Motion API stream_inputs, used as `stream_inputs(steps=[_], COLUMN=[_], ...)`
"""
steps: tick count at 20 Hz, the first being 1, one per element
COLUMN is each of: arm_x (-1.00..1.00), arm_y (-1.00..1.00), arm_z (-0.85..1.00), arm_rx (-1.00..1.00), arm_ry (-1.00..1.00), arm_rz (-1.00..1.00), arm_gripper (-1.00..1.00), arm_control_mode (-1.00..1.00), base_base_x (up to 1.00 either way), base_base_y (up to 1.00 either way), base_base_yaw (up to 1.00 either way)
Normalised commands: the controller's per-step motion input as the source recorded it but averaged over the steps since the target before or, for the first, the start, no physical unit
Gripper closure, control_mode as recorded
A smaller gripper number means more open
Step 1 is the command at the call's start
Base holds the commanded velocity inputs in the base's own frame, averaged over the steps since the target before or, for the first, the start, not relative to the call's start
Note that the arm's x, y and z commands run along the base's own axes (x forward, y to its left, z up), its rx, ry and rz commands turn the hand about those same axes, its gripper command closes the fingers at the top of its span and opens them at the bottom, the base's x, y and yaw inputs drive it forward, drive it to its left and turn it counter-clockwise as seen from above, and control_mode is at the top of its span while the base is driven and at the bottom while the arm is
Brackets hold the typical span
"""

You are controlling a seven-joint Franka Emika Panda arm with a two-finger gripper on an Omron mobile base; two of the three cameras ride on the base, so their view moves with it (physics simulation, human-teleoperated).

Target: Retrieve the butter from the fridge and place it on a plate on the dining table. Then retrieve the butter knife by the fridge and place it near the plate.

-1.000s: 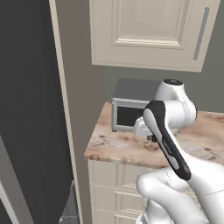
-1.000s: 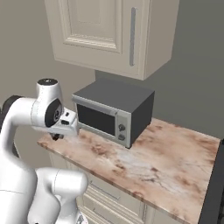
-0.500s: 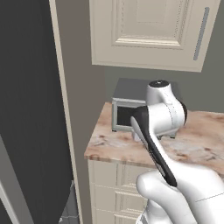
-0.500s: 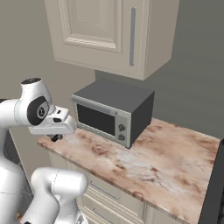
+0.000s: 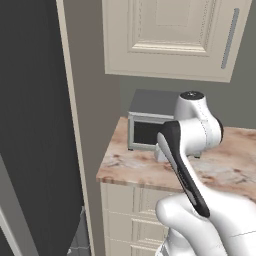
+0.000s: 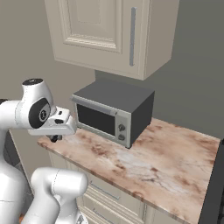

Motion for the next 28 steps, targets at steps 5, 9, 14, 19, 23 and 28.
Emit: stream_inputs(steps=[5,9,14,19,23,28], arm_x=[0.00,-0.03,-0.08,0.00,0.00,0.00], arm_y=[0.00,0.00,0.00,0.00,0.00,0.00], arm_z=[0.00,0.00,0.00,0.00,0.00,0.00], arm_rx=[0.00,0.00,0.00,0.00,0.00,0.00], arm_ry=[0.00,0.00,0.00,0.00,0.00,0.00], arm_rz=[0.00,0.00,0.00,0.00,0.00,0.00], arm_gripper=[1.00,1.00,1.00,1.00,1.00,1.00], arm_control_mode=[-1.00,-1.00,1.00,1.00,1.00,1.00], base_base_x=[0.00,0.00,-0.15,-0.52,-0.97,-1.00], base_base_y=[0.00,0.00,0.00,-0.06,-0.03,-0.17], base_base_yaw=[0.00,0.00,0.00,0.01,0.22,0.48])
